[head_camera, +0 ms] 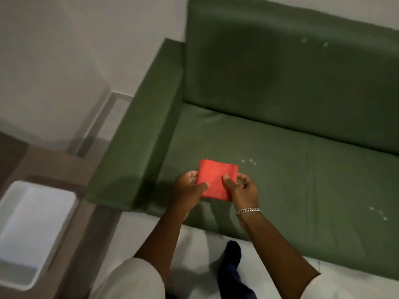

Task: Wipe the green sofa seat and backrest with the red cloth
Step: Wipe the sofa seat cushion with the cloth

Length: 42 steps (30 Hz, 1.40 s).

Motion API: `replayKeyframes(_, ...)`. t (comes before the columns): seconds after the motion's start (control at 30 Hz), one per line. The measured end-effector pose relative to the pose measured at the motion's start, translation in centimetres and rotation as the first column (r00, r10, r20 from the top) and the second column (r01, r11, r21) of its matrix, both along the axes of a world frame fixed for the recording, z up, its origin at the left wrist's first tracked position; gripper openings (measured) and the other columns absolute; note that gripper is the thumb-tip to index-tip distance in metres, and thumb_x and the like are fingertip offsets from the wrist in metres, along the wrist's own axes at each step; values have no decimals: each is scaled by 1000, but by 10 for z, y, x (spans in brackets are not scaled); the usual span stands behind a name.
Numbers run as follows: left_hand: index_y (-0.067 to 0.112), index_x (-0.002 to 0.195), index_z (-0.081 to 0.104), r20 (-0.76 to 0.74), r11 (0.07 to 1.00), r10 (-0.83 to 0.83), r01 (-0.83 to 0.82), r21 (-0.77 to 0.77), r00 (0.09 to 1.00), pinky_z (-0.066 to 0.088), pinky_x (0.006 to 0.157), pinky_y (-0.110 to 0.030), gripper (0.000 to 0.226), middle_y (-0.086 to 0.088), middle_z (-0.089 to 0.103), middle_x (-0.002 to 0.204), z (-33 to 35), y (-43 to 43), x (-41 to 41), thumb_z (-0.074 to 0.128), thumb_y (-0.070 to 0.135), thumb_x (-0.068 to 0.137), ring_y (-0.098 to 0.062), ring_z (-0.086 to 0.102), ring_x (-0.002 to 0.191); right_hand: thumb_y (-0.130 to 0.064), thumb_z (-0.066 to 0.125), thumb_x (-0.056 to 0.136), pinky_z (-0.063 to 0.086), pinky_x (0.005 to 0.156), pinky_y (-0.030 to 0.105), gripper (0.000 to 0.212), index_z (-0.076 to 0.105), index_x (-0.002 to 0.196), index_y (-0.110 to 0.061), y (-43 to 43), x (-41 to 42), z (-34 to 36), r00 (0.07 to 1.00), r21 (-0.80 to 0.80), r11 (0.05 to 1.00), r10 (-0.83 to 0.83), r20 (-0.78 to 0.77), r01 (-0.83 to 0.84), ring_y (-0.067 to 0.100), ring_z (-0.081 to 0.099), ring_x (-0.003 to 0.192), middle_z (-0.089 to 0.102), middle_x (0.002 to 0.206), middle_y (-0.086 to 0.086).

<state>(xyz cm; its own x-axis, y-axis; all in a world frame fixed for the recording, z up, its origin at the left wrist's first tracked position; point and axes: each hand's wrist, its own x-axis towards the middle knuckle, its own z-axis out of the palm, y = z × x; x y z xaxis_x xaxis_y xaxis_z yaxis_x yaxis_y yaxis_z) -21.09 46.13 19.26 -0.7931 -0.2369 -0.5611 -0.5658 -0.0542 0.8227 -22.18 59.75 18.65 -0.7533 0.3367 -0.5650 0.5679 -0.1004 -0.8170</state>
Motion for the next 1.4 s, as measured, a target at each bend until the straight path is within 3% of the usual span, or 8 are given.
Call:
replayKeyframes(0.17, 5, 110, 64, -10, 992, -127, 127, 2, 992, 51, 63, -9, 36, -8, 68, 97, -79, 98, -57, 71, -5, 76, -15, 64, 85, -3, 69, 84, 44, 73, 40, 8, 64, 89, -6, 103, -48, -89, 1000, 141, 990, -11, -9, 12, 23, 50, 72, 58, 77, 13)
replayKeyframes(0.3, 5, 124, 61, -110, 939, -254, 218, -267, 961, 51, 102, -32, 39, -19, 66, 126, -147, 115, -101, 63, 5, 85, -23, 63, 113, -7, 69, 85, 49, 74, 45, 8, 66, 85, 1, 149, -101, -149, 997, 314, 948, 58, -48, -40, 26, 59, 72, 68, 81, 23)
replayKeyframes(0.47, 6, 152, 24, 137, 209, -588, 313, -927, 797, 14, 122, -51, 70, -14, 23, 162, -217, 69, -116, 38, 40, 93, -30, 18, 152, -22, 68, 86, 41, 98, 38, 44, 58, 127, -8, 169, -123, -186, 967, 701, 693, 253, -18, -169, 36, 56, 118, 62, 128, 19)
replayKeyframes(0.57, 7, 154, 12, 215, 51, -624, 313, -948, 752, 12, 122, -53, 74, -12, 12, 166, -238, 53, -113, 29, 49, 94, -26, 9, 154, -51, 55, 91, 32, 112, 44, 58, 48, 141, -23, 155, -114, -195, 873, 849, 478, 486, -40, -227, 37, 40, 138, 39, 153, 16)
replayKeyframes(0.83, 8, 155, 10, 251, -14, -654, 320, -947, 714, 12, 123, -51, 76, -12, 11, 166, -237, 46, -116, 34, 43, 91, -24, 8, 154, -69, 34, 90, 28, 108, 66, 62, 34, 145, -40, 110, -103, -213, 659, 922, 5, 701, 272, -386, 42, 27, 145, 32, 160, -2)
replayKeyframes(1.03, 7, 154, 11, 270, -24, -644, 334, -942, 716, 12, 123, -53, 77, -13, 11, 166, -236, 48, -117, 34, 43, 91, -25, 8, 154, -64, 33, 91, 28, 111, 67, 61, 27, 147, -40, 99, -141, -203, 849, 870, 232, 427, 310, -435, 49, 25, 142, 25, 162, 5)
replayKeyframes(1.23, 6, 154, 12, 268, -12, -653, 344, -939, 709, 16, 122, -54, 77, -13, 12, 165, -230, 48, -116, 38, 36, 88, -26, 9, 154, -57, 39, 92, 32, 108, 63, 52, 38, 143, -41, 126, -83, -205, 570, 889, -29, 757, 318, -457, 47, 34, 138, 36, 158, 4)
replayKeyframes(1.4, 6, 154, 12, 255, 8, -635, 337, -942, 729, 13, 122, -56, 73, -14, 11, 165, -232, 54, -116, 33, 39, 92, -28, 8, 153, -54, 38, 91, 33, 110, 58, 51, 40, 140, -39, 129, -138, -203, 745, 879, 108, 584, 322, -464, 50, 36, 132, 37, 155, 7)
